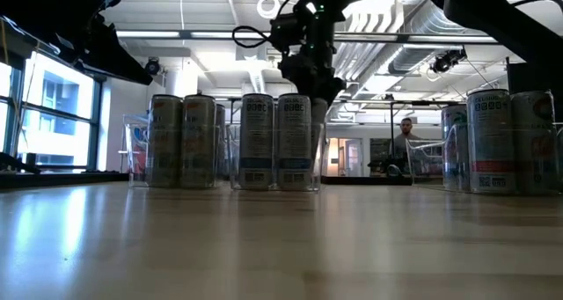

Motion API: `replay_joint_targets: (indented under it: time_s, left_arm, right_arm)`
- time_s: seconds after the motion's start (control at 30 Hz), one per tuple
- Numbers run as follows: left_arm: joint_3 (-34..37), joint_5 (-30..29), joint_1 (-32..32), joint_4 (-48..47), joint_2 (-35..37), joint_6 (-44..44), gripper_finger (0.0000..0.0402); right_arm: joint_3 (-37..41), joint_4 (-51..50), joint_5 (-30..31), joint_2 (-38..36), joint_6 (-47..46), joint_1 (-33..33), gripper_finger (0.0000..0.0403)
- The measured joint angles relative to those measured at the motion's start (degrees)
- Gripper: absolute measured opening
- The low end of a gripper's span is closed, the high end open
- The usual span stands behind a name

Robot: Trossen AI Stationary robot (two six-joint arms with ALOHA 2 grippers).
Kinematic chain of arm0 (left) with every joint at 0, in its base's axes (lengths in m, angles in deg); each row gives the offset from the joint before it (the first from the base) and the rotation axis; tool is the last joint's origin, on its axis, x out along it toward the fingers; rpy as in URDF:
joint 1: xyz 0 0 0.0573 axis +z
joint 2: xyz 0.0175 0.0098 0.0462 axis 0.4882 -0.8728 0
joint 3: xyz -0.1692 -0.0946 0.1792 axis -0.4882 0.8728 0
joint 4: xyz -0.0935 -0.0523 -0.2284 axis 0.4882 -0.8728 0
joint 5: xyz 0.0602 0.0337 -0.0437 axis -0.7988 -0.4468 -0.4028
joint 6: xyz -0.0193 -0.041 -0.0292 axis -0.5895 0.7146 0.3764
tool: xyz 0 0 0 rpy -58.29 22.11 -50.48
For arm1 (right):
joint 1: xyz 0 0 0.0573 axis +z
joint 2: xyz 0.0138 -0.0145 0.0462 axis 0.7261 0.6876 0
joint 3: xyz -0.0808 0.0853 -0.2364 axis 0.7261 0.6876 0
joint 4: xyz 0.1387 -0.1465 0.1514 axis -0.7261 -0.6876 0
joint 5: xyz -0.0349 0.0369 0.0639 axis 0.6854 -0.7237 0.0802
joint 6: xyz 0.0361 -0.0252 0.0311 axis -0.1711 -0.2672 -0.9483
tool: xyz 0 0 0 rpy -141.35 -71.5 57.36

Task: Sort soda cans
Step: Put the white and blue soda can into the middle transparent bin

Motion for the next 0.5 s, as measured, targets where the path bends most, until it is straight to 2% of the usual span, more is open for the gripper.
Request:
replay_joint_targets:
  time_s: [0.5]
  left_arm:
    - [0.0, 0.0, 0.0, 0.0, 0.0, 0.0, 0.0000]
  right_arm:
    - [0.2, 0.9, -4.4, 2.3, 0.6, 0.3, 0.0241]
